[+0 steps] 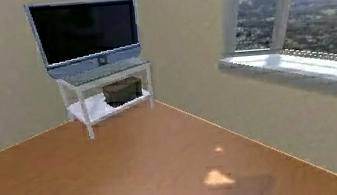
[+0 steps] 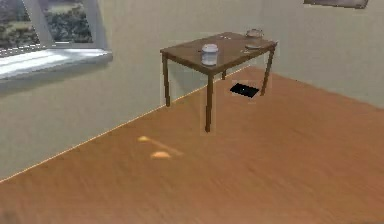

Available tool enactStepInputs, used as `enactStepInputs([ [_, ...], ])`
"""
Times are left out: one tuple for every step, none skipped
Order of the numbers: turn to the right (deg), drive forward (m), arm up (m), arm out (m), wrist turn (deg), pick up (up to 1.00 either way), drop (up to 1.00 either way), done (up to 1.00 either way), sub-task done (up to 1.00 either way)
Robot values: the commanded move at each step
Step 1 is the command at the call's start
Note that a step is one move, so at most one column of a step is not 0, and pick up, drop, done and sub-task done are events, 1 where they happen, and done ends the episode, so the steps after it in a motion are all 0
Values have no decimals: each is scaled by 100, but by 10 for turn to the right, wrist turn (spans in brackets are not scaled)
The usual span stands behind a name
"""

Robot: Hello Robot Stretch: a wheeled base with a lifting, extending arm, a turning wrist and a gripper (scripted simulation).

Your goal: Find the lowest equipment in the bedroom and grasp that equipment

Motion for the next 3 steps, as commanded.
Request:
enactStepInputs([
  [-390,0,0,0,0,0,0,0,0],
  [0,95,0,0,0,0,0,0,0],
  [-450,0,0,0,0,0,0,0,0],
])
